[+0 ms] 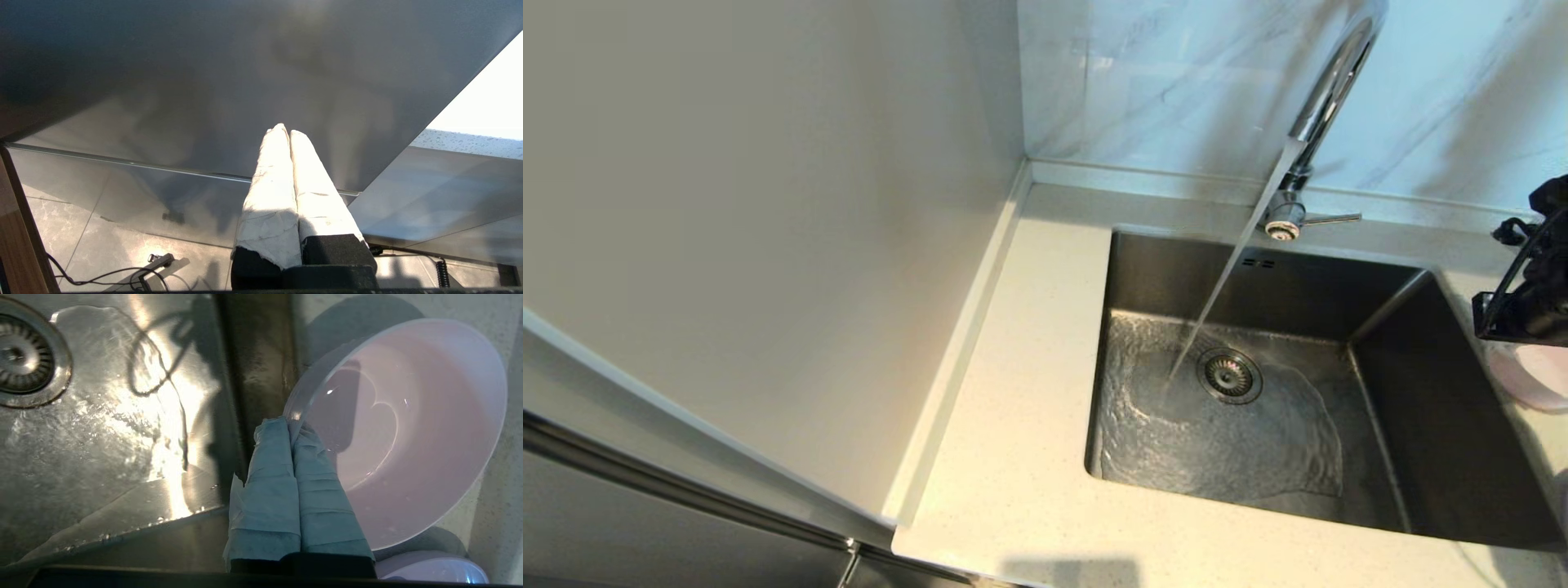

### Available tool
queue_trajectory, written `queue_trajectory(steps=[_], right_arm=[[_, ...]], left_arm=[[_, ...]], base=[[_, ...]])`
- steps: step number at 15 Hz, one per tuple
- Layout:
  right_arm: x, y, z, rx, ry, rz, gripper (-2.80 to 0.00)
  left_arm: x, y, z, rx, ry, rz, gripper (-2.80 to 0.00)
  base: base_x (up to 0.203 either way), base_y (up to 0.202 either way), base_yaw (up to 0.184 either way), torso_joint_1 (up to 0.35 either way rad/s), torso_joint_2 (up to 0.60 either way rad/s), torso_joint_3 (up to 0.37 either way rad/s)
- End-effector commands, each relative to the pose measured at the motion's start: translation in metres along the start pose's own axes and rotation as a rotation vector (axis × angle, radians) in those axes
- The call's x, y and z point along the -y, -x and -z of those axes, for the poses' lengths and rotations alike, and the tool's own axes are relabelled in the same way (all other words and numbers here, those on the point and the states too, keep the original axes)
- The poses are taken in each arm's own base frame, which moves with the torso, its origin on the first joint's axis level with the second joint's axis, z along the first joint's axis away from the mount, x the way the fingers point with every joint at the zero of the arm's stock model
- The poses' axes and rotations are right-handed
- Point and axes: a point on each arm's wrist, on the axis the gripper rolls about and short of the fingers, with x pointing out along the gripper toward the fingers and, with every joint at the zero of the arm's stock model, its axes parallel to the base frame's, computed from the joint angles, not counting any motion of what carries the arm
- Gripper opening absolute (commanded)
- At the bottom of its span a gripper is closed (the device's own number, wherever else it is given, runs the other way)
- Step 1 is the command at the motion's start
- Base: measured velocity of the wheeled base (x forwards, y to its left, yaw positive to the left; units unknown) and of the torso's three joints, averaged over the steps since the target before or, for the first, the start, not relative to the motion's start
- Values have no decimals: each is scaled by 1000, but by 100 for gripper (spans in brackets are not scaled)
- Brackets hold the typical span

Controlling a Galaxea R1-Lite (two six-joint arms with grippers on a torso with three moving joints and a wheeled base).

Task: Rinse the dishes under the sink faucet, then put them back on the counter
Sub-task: Pick up the bowl

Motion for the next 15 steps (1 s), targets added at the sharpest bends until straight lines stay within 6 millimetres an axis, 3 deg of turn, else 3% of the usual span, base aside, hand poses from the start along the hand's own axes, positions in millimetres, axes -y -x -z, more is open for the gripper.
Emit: queue_trajectory(steps=[1, 5, 8, 12, 15], right_arm=[[-11, 23, 0, 43, 25, -18, -280], [-18, 45, 0, 93, 48, -44, -280], [-14, 60, 11, 97, 85, -98, -280], [-10, 92, 40, 132, 323, -390, -280], [-25, 109, 49, 195, 476, -571, -280]], left_arm=[[0, 0, 0, 0, 0, -1, -280], [0, 0, 0, 0, 0, -1, -280], [0, 0, 0, 0, 0, 1, -280], [0, 0, 0, 0, 0, 0, -280], [0, 0, 0, 0, 0, 1, -280]], base=[[0, 0, 0, 0, 0, 0], [0, 0, 0, 0, 0, 0], [0, 0, 0, 0, 0, 0], [0, 0, 0, 0, 0, 0], [0, 0, 0, 0, 0, 0]])
